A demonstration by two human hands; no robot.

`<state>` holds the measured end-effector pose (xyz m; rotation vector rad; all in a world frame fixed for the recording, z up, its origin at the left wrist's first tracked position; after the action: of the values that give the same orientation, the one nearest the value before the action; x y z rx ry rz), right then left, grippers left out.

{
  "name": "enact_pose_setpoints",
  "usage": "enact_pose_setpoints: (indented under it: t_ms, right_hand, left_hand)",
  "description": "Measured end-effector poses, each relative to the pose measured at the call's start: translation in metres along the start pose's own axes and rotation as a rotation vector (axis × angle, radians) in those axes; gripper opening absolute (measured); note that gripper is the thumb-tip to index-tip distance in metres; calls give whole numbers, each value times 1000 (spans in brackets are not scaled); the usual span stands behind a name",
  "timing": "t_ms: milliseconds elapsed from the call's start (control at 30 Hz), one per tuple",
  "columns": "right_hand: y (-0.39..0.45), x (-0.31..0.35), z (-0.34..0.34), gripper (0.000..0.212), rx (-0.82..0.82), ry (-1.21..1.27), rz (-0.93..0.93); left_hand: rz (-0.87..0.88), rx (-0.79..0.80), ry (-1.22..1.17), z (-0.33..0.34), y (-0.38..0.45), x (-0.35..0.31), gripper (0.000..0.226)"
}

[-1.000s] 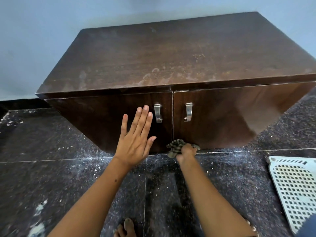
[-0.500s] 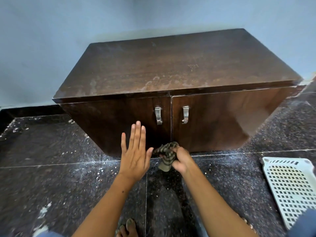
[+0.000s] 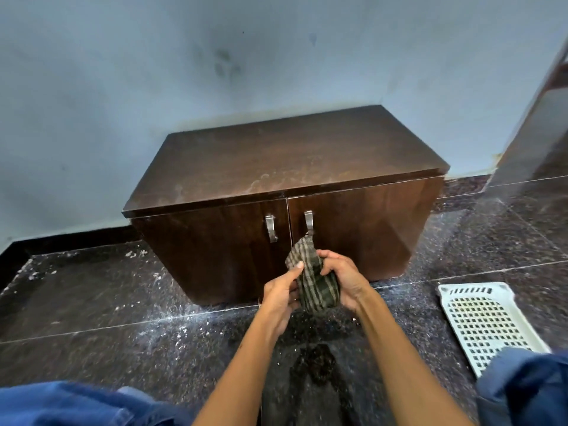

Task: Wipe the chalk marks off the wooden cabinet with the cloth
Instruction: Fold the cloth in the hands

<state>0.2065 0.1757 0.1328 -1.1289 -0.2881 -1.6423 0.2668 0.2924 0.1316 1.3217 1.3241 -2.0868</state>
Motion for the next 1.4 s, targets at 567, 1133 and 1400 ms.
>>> enact_pose_setpoints:
  t_ms: [567, 1133, 1400]
  right_hand:
    - [-23, 3, -116, 20, -409, 385, -83]
    - [-82, 10, -346, 13, -824, 226, 54]
    - [-103, -23, -400, 16, -1272, -164, 96]
  left_hand:
    - [-100, 187, -54, 117, 16, 21, 14]
    - [-409, 236, 49, 313, 82, 156, 27]
    - [-412, 323, 531, 371, 92, 211, 66]
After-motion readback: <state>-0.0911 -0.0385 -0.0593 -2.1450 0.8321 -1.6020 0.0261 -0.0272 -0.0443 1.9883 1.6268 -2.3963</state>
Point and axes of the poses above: each hand's wrist, its own y-axis towards the middle knuckle, its own z-axis out of the palm, x = y × z, the point moved 1 cm from there along y, towards the middle knuckle, and after that the axes turned 5 degrees about y, right-handed, at the moved point
